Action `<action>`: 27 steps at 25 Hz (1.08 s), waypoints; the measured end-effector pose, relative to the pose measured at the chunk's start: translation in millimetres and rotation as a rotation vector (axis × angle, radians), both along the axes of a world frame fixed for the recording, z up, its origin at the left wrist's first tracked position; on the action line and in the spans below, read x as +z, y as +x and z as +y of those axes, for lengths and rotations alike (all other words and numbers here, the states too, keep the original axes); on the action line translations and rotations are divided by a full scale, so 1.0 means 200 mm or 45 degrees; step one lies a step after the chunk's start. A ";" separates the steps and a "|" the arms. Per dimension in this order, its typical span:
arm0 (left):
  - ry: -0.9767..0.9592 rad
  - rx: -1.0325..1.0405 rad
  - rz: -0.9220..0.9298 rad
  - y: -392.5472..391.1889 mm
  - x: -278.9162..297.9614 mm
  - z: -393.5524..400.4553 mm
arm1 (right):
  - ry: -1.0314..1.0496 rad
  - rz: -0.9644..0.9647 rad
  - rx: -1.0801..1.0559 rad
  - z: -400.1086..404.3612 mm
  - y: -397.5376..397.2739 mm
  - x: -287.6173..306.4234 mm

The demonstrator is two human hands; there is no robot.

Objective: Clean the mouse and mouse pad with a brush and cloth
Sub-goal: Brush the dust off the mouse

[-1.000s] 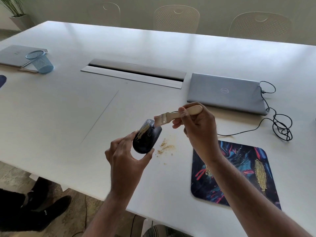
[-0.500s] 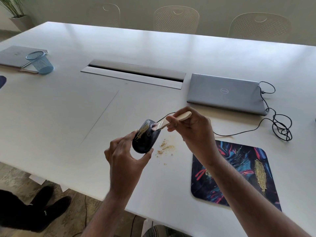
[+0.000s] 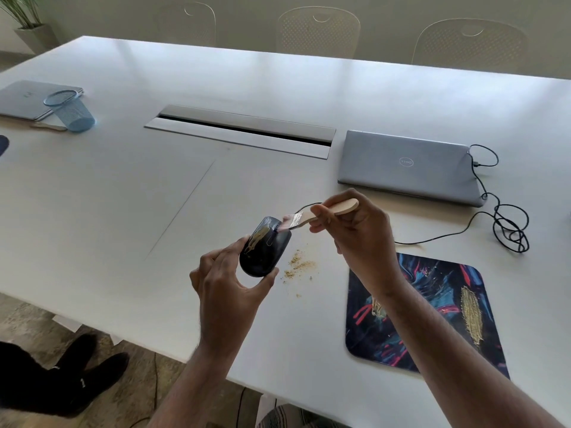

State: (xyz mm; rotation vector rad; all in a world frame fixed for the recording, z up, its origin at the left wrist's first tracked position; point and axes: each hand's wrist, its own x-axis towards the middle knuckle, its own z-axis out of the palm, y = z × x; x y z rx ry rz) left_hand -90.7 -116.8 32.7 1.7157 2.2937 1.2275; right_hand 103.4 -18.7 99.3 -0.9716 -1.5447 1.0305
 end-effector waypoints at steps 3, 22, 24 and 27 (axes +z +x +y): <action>-0.014 0.009 -0.008 0.00 -0.01 0.00 | -0.066 -0.040 0.007 0.01 0.01 0.00; -0.216 0.121 -0.073 0.02 -0.14 -0.02 | -0.195 -0.021 -0.060 -0.04 0.26 -0.11; -0.221 0.138 -0.062 0.03 -0.14 -0.02 | -0.229 -0.003 -0.073 -0.06 0.30 -0.11; -0.226 0.157 -0.043 0.04 -0.16 -0.03 | -0.214 0.017 -0.073 -0.10 0.36 -0.11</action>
